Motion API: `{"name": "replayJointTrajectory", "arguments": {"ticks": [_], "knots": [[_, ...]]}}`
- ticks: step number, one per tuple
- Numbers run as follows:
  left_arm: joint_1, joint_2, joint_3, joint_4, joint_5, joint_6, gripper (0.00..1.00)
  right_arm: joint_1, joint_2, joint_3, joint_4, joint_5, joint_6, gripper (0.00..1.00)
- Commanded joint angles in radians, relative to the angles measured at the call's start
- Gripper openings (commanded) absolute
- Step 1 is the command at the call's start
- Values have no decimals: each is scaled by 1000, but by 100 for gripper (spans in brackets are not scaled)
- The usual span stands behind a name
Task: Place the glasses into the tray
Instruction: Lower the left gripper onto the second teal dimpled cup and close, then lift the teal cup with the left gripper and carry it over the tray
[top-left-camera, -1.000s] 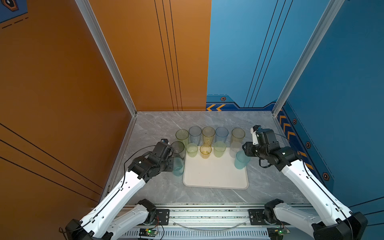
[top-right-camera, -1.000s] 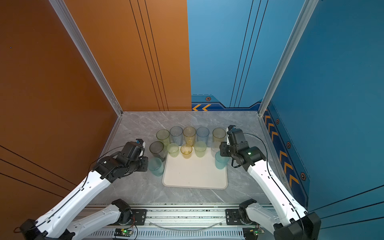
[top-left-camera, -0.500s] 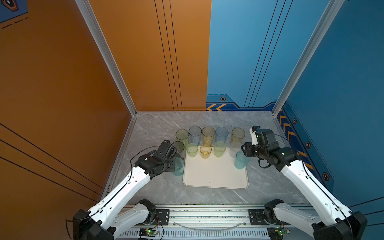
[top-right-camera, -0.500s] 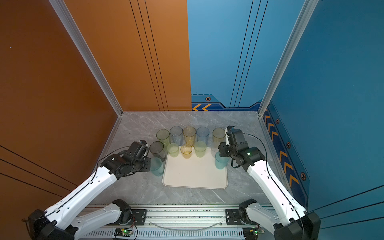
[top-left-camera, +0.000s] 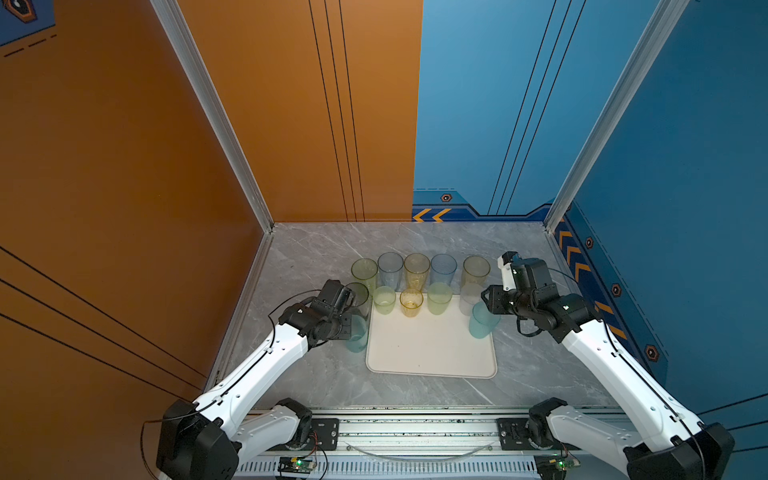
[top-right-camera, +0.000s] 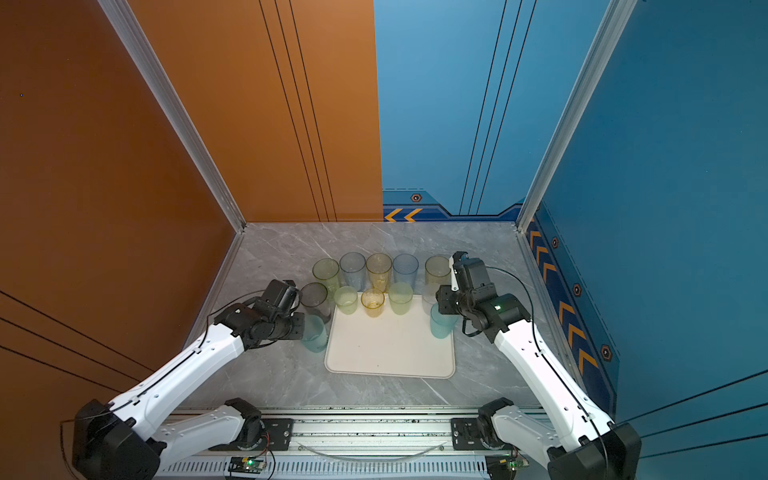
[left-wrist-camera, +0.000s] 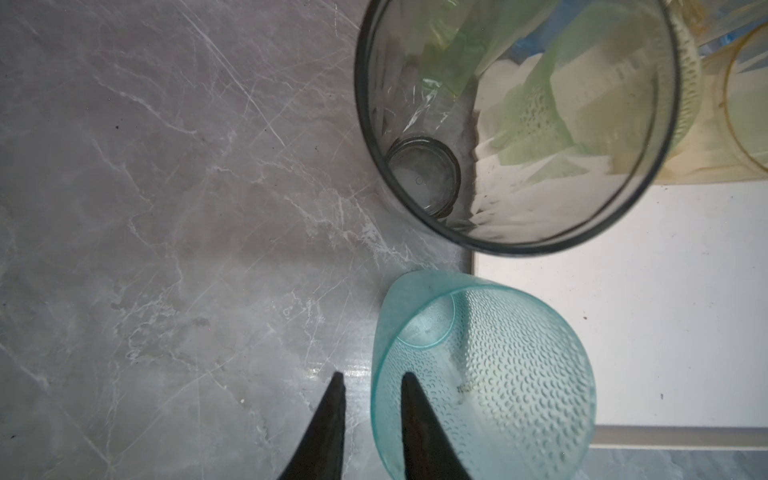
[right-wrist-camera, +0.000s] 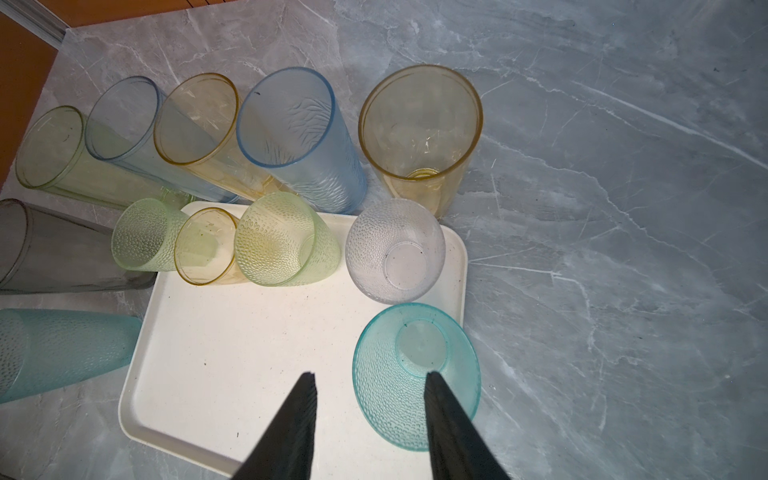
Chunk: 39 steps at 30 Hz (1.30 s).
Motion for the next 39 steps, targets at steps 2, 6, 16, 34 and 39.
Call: {"name": "replayJointTrajectory", "arguments": {"ticks": [2,6,16,34,39], "knots": [[15,7,-15,7,25,24,25,4,20,-12,27,-12,-10,42],[23,19,-20,13,32,30,22,5,28,-12,30,-17,-9,42],[23,58,-9,24,53,40,16,5,25,-20,30,-14,-10,42],[-7,-1,46,-91,48,58,7,4,20,-20,30,-13,-8,42],[-27,-50,117,-178,7,63,7,5,21,-20,35,-9,-7,42]]}}
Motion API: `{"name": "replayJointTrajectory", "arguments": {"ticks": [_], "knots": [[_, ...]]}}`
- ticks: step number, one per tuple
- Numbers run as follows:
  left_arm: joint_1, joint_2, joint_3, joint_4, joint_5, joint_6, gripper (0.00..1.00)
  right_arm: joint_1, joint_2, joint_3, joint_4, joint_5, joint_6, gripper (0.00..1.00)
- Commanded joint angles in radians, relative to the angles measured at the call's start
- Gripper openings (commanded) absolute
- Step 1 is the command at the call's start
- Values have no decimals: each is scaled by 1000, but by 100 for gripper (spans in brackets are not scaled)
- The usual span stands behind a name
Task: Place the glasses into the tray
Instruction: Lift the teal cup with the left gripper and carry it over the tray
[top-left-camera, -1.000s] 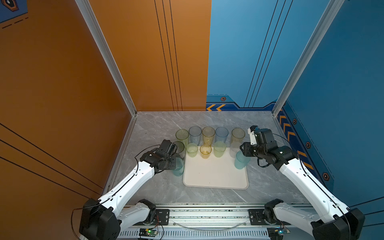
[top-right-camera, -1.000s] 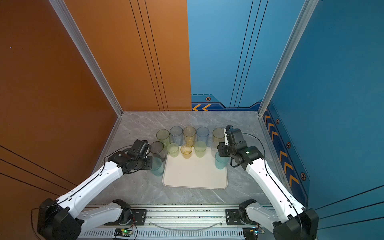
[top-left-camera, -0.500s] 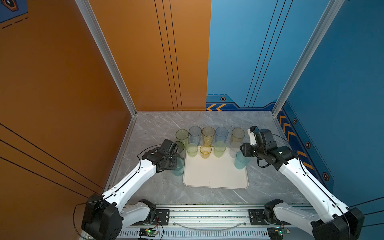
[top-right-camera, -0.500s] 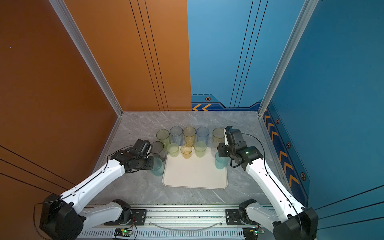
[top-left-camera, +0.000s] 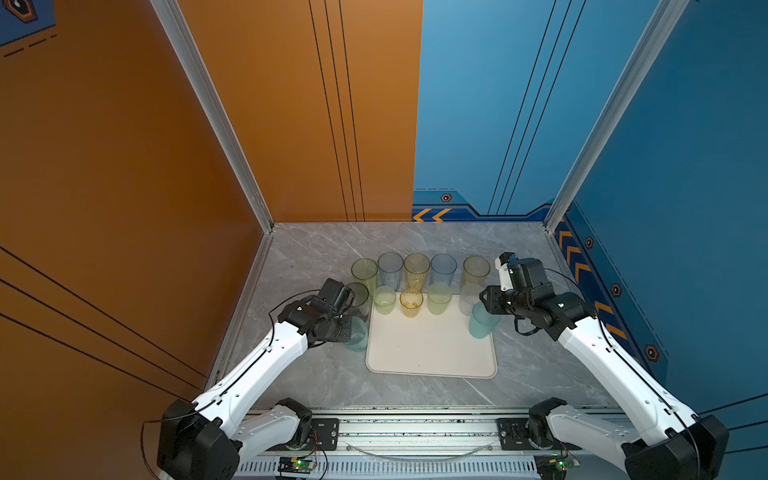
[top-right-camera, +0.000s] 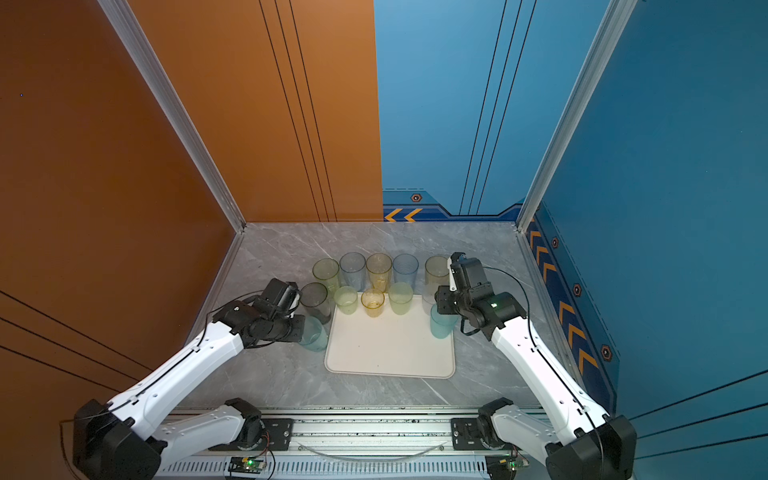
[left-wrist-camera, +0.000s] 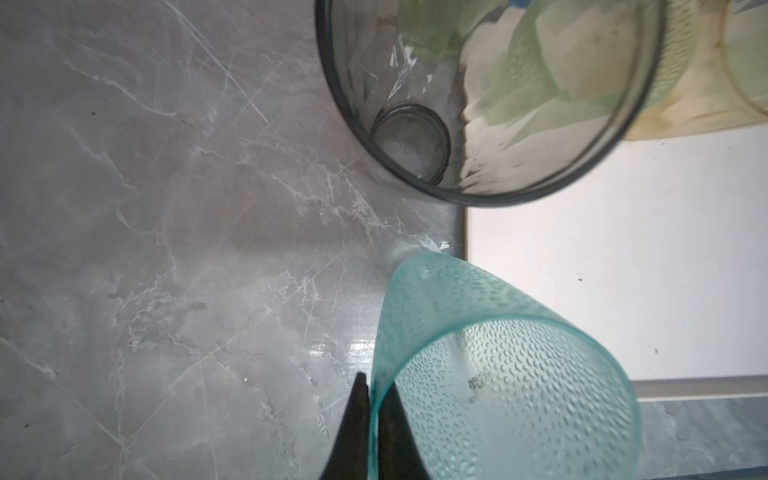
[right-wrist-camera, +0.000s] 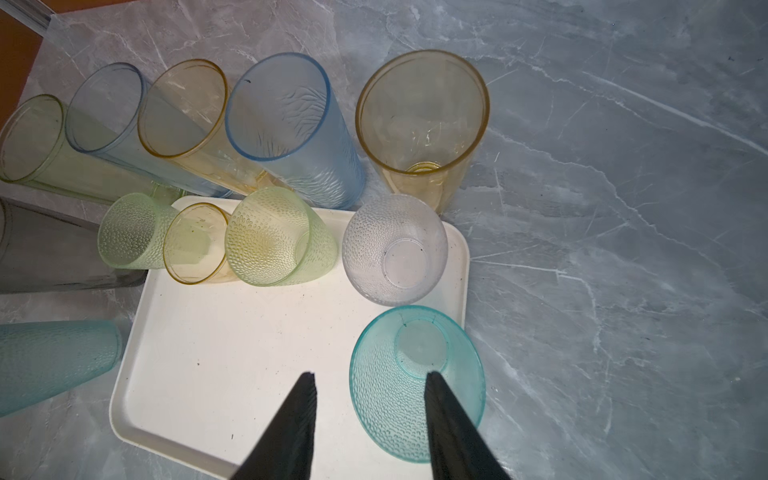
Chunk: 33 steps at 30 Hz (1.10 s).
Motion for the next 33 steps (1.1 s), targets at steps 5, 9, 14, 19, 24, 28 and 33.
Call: {"name": "replayJointTrajectory", "arguments": {"ticks": [5,9,14,19,24,28,33], "knots": [[-30,-69,127,-115,-27,21,7,5,-5,-9,20,3,-7,42],[-89,-54,192,-119,-18,15,7,-2,-9,-7,11,23,-7,42],[-237,56,313,-116,-59,11,7,-26,-4,-6,-1,30,-7,42],[-345,210,433,-72,-33,43,7,-45,-10,-2,-6,28,-10,42],[-395,378,535,14,56,90,6,-56,-9,1,-11,23,-14,42],[-423,527,635,37,121,125,6,-64,-9,2,-10,21,-19,42],[-441,686,757,35,180,164,6,-83,-3,5,-11,5,-28,42]]}}
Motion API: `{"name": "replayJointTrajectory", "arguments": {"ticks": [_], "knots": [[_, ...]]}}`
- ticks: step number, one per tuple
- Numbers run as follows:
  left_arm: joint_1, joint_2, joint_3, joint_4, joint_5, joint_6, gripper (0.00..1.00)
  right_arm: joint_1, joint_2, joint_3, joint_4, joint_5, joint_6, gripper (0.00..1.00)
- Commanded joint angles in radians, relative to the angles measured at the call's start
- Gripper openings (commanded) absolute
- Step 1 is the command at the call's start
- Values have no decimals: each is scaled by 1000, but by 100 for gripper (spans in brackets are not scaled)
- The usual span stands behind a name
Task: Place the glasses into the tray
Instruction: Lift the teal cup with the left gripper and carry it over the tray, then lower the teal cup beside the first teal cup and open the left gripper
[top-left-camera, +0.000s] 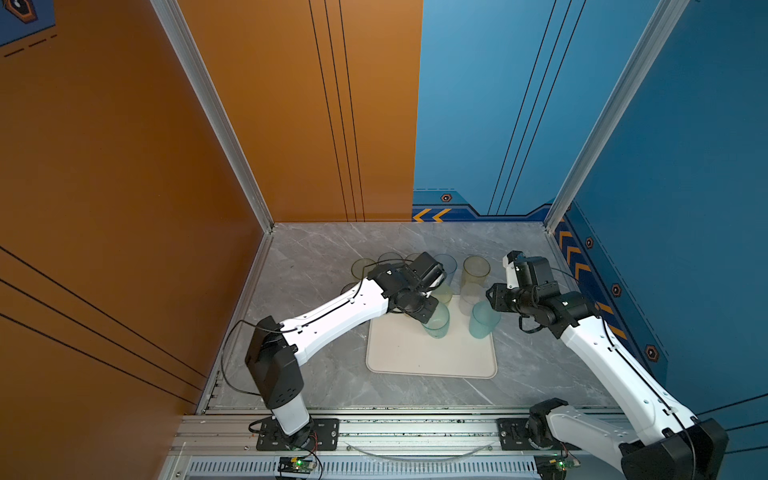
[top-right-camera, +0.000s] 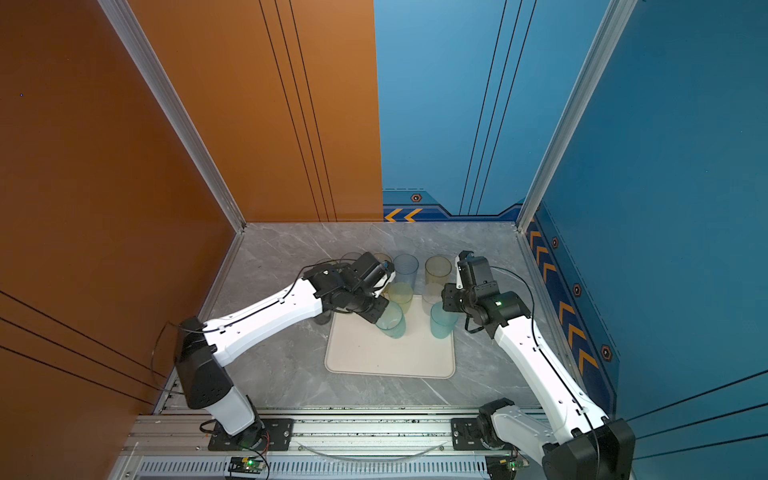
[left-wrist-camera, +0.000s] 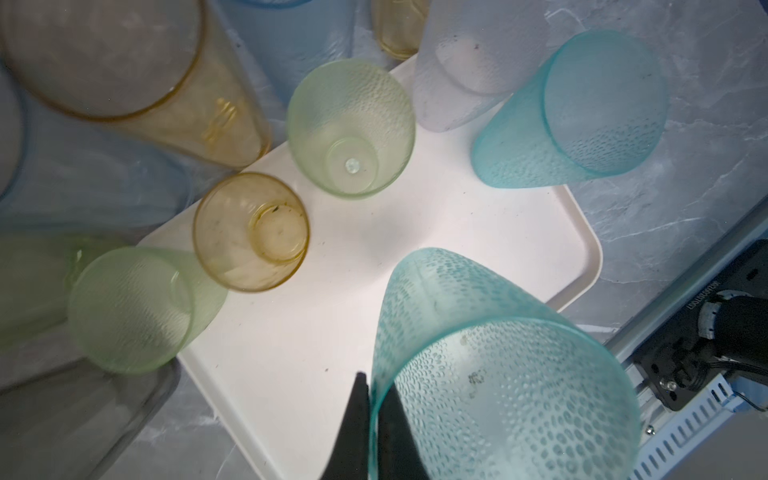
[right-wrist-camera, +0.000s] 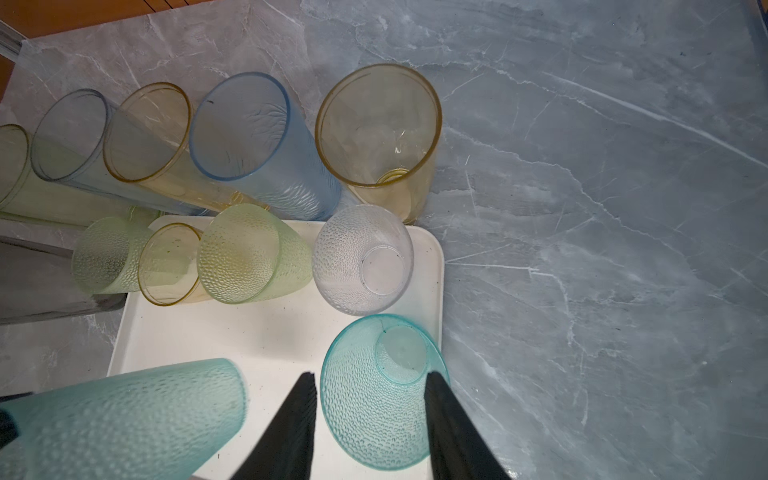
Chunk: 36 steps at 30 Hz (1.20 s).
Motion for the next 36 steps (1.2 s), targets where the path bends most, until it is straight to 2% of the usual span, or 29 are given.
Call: {"name": "replayJointTrajectory", "arguments": {"ticks": [1,8,19,36], "knots": [[-12,64,83,13,74,48,6,-15,-3,6,-9,-3,-22,42],[-5,185,188,8,73,83,6,-30,-8,5,-10,-14,-30,42],[-16,327,362,-110,-32,120,6,-39,-6,-9,-1,-26,-33,42],[-23,420,446,-142,-23,134,7,-48,1,-25,16,-40,-33,42]]}}
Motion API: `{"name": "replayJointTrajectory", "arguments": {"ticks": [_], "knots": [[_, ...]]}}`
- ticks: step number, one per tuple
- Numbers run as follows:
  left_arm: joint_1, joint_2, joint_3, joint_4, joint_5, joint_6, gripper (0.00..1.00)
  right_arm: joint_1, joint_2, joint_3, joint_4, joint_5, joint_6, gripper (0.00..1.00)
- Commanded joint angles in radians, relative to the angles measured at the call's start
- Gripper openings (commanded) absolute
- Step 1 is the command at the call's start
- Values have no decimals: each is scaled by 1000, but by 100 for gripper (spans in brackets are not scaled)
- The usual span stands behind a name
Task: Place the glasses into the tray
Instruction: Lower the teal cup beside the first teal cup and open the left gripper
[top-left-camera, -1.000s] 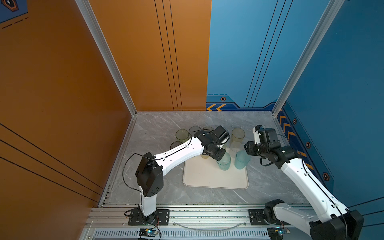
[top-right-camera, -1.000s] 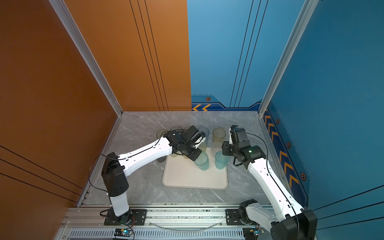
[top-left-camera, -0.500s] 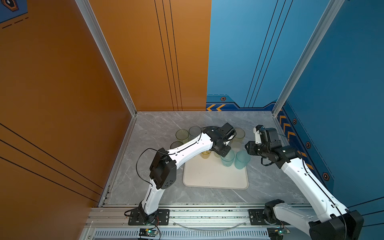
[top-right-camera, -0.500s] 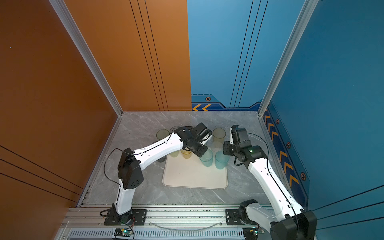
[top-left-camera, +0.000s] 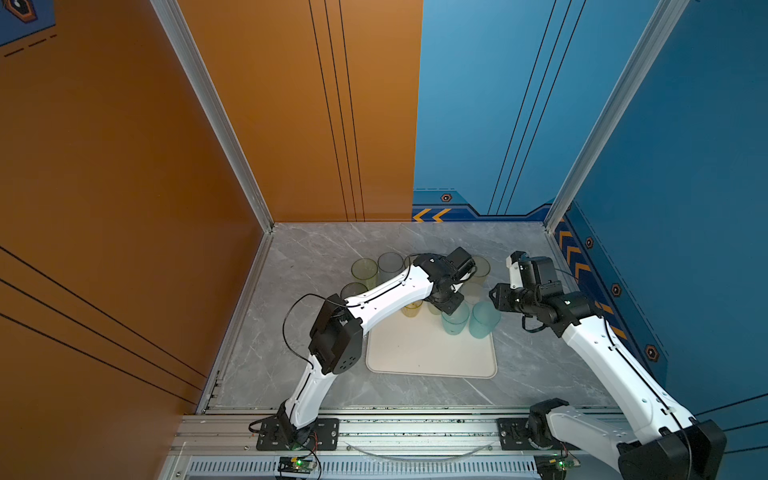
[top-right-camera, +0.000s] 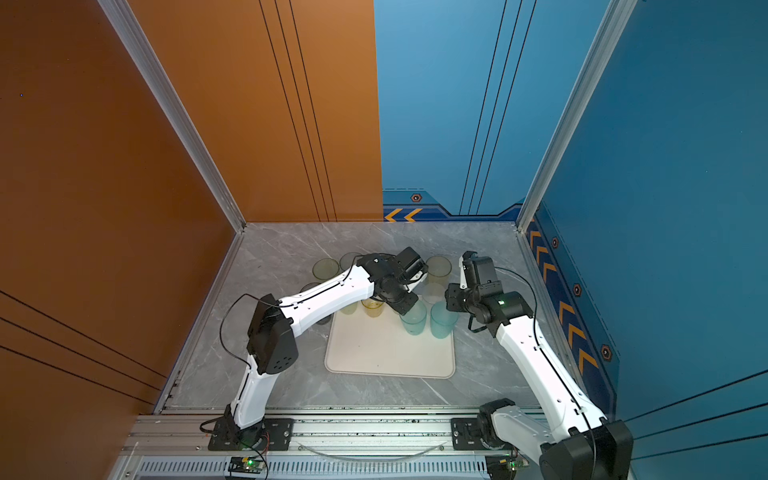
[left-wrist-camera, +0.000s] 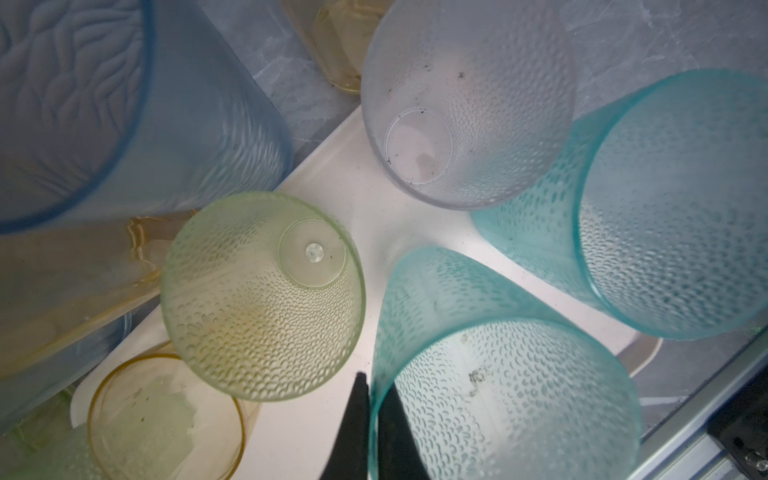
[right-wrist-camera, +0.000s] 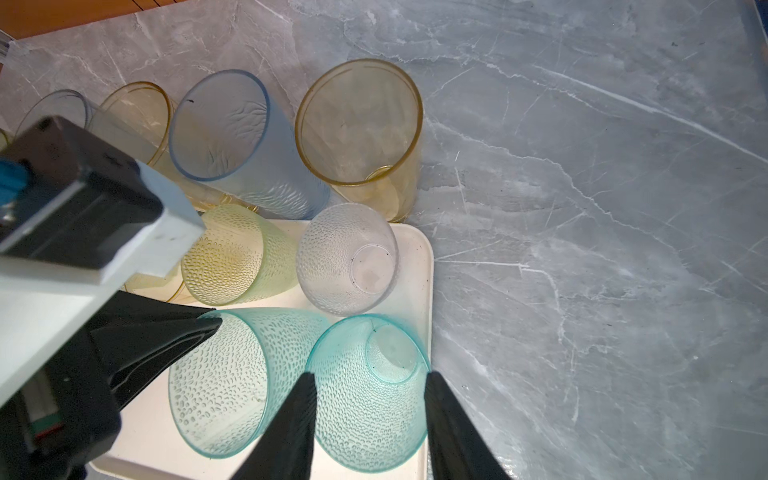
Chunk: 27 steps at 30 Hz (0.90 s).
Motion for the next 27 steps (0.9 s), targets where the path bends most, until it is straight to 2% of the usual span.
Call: {"name": "replayJointTrajectory", "arguments": {"ticks": [1,20,27], "knots": [[-10,22,42,-30,-12,16,7,-8,0,-14,15,-14,-15,42],[-23,82,117,-76,-37,33,10,-16,5,-26,21,-22,-15,42],[-23,83,122,-76,-35,28,18,-21,1,-29,24,-25,-16,42]]}}
